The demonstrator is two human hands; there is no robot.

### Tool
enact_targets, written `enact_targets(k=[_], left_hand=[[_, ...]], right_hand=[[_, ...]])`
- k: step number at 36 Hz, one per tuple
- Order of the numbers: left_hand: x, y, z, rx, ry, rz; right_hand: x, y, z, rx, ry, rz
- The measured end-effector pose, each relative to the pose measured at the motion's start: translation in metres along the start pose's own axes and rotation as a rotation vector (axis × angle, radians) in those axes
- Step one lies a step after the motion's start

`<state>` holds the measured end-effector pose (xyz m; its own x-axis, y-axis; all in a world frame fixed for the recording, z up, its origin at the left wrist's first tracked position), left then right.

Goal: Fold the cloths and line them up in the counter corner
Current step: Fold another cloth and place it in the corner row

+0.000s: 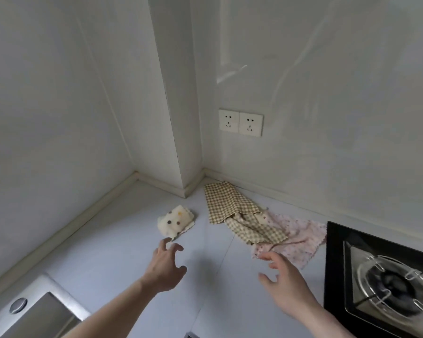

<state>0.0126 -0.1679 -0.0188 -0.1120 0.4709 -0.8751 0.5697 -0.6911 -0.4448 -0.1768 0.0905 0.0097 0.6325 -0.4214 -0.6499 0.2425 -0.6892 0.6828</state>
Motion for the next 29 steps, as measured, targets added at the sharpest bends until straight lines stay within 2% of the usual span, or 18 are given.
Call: enact_targets(k=[4,9,14,18,29], left_hand=[[0.019,0.024,0.04,-0.048,0.0,0.006],[0.041,0.047,0.079,-0.031,-0.11,0.079],[0.065,0.06,0.085,0.057,-0.354,0.146],[0.072,0.07,0.089,0.104,-0.469,0.206],[0.091,0.069,0.086,0.208,-0.558,0.186]], right_hand=[[0.038,-0.009,0.027,-0.036,-0.013,-0.098],[0.1,-0.037,0.054,-0.089,-0.002,-0.312],[0.133,-0.054,0.061,-0.227,-0.252,-0.496],[0.139,-0.06,0.067,-0.249,-0.317,-0.601],[0.149,-0.072,0.057,-0.2,-0.235,-0.603]])
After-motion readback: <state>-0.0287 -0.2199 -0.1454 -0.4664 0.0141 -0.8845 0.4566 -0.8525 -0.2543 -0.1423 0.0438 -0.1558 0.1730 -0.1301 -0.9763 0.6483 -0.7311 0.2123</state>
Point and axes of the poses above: each hand's wrist, its own z-axis towards the middle knuckle, its own x-axis out of the palm, y = z × x, the point moved 6 cm from there along z, towards the middle knuckle, and after that the axes turned 13 degrees about x, right-handed, at the moved point
